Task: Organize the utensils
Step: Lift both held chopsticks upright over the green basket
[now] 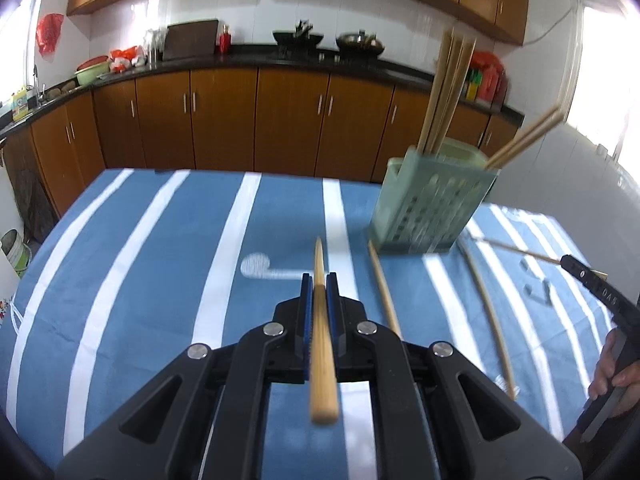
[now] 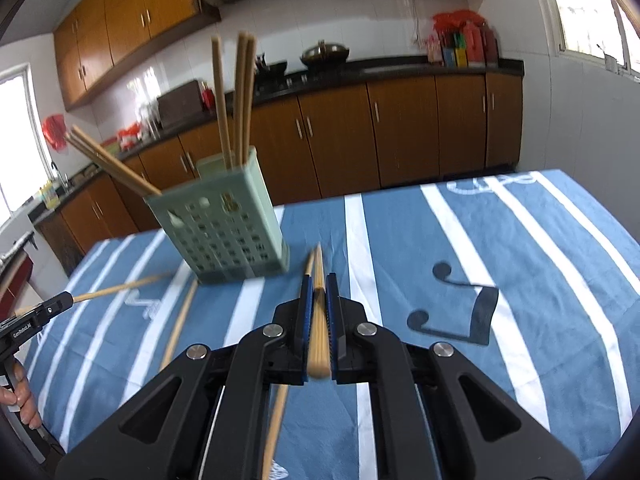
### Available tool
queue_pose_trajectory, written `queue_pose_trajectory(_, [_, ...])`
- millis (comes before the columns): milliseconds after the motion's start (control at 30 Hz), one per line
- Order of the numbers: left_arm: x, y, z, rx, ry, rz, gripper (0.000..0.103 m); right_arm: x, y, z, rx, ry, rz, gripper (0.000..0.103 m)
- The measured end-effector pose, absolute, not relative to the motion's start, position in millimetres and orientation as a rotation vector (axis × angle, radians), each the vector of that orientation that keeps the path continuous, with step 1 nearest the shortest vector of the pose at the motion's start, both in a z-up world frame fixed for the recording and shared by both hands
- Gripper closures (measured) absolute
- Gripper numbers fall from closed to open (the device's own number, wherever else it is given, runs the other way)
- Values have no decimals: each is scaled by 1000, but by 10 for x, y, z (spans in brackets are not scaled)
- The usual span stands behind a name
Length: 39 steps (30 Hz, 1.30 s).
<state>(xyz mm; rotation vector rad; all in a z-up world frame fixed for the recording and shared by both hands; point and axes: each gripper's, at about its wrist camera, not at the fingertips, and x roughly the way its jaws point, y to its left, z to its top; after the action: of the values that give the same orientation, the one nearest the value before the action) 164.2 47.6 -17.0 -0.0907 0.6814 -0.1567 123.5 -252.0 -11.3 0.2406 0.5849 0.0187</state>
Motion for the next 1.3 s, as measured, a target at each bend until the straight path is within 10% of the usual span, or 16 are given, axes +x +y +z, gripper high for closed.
queue_pose_trajectory(1300, [1378,-103,1362,-62,311,-368,96,1052,-2377,1563,243,90,173,96])
